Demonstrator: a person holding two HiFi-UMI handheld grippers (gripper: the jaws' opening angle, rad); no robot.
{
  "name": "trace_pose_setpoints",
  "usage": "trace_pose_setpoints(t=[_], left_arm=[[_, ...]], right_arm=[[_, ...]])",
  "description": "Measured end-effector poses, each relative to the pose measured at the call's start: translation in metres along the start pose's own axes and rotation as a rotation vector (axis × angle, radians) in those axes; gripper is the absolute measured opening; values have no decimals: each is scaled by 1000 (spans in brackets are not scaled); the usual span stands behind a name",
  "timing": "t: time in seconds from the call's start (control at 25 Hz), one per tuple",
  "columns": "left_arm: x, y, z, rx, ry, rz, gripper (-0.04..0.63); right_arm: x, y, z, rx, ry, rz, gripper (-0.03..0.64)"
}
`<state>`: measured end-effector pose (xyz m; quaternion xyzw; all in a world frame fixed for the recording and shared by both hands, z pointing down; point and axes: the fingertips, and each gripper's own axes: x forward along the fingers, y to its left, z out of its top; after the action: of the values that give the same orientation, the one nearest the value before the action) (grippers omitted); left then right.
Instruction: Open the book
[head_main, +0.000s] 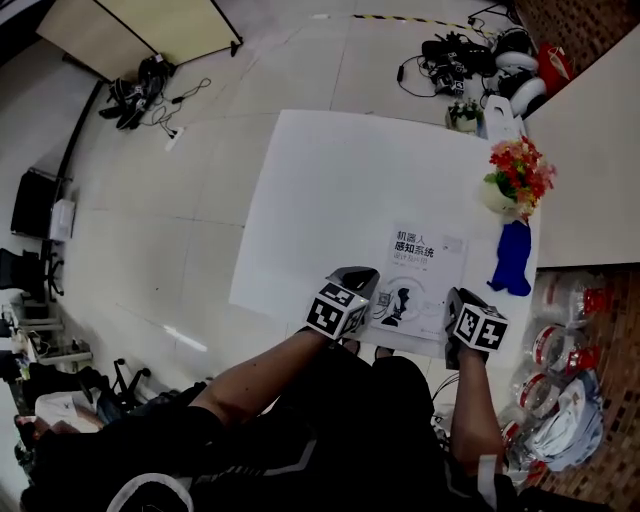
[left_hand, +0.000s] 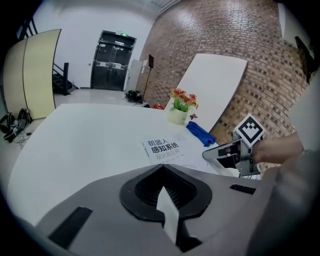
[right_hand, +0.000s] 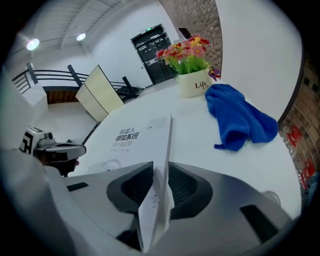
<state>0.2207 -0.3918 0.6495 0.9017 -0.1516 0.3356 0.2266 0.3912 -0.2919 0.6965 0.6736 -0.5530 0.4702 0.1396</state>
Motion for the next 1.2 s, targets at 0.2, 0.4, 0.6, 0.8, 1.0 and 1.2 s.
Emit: trace_pose_setpoints(t=[0.2,0.4,0.6,0.8,1.0,1.2], left_arm=[[8,0,-10,0,25,-23,2],[9,-1,-12,9,22,-32,2],[4,-3,-12,10,29,-29,2],[1,-4,-12,4,18,-23,2],[-4,-5,-13,-9,11,-4,2],[-17,-4,-2,-21,-41,23,2]], right_arm=[[5,-1,-3,35,20,11,55],[5,-2,-4,59,42,1,52],[3,-3,-3,37,55,-60,40],[2,-4,-1,26,57,-93,26],[-6,-1,4,41,29,-97,13],[-24,14,15,27,-7,-67,6]])
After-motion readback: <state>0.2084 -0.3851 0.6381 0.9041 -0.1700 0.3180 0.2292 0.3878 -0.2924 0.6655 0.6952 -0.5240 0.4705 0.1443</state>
